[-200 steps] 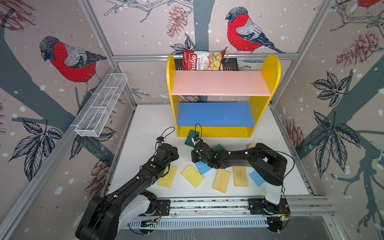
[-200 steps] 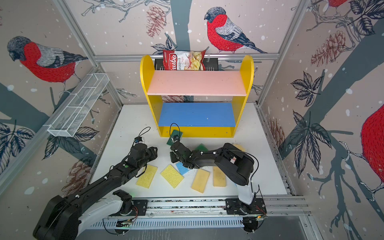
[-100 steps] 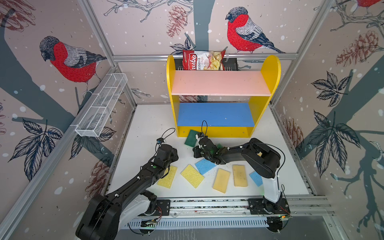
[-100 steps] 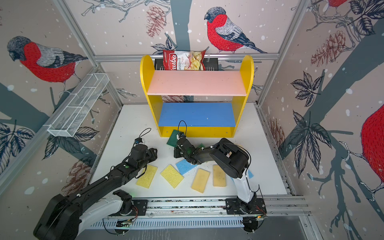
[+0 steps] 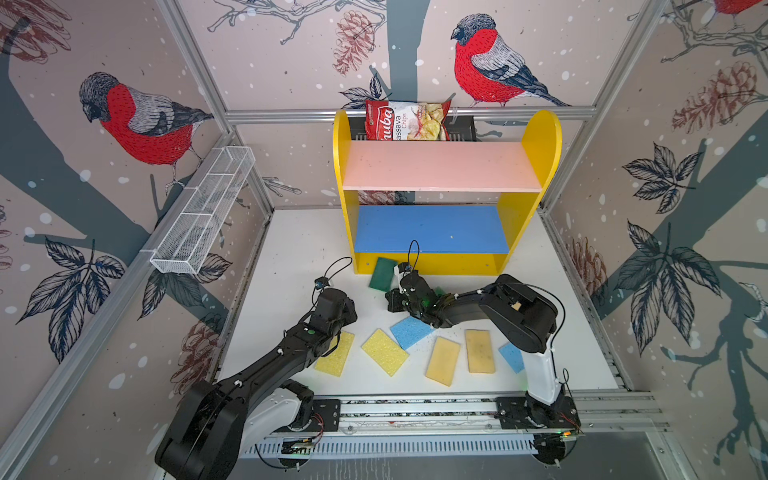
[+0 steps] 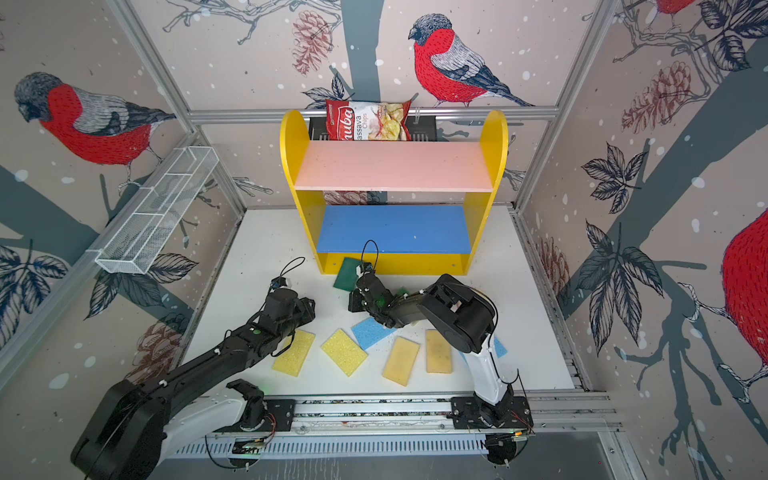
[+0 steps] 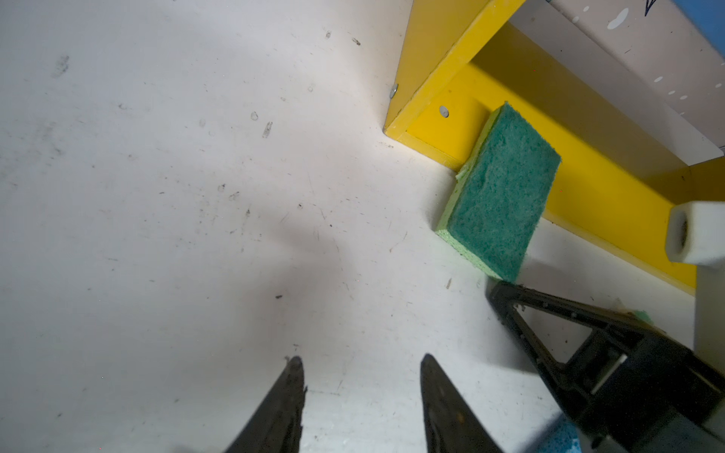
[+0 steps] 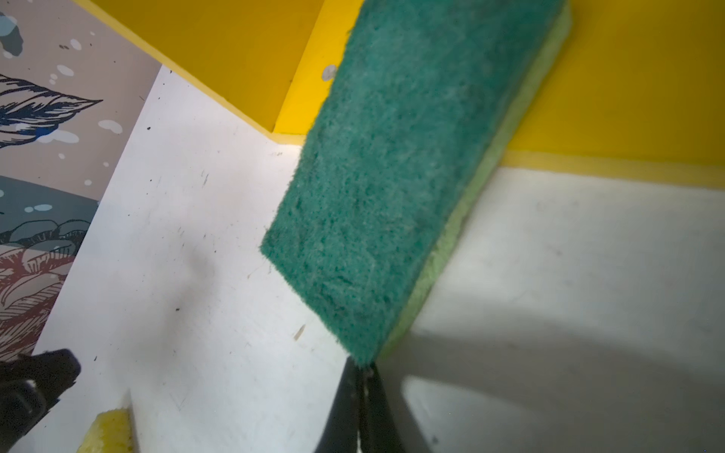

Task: Arrange cleaning sponges on a shelf
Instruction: Move the cleaning sponge to the shelf.

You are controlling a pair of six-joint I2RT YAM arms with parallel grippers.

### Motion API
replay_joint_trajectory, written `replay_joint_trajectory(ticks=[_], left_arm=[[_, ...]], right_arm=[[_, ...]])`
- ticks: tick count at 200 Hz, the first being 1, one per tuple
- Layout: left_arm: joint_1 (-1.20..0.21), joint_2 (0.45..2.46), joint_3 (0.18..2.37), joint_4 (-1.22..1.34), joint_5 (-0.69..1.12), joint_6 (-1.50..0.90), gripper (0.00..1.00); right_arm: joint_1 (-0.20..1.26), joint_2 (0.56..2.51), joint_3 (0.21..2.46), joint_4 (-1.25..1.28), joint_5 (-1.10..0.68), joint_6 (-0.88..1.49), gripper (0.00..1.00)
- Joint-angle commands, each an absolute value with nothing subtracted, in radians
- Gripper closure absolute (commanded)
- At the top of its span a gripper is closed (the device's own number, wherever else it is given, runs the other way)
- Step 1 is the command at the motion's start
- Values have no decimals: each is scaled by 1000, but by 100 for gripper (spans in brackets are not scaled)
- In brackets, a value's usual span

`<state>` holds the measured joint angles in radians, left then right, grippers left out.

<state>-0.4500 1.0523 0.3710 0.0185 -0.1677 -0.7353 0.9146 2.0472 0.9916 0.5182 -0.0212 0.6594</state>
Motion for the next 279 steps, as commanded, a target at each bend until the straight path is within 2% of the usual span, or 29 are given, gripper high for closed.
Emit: replay_joint_trajectory(ticks=[1,93,200,279], left_arm=[[-449,1050,365,36,-174,-742,52],[-449,1043,347,49,-174,-740,52],[-449,1049,352,20,-156,-763,52],[-449,1079,354,39,-157,-756,52]], right_arm=[[910,2049,983,541,10,697,99],[965,2033,950,545,34,692,99],[903,2081,994,589,17,701,99],[965,2077,969,588,26,703,99]])
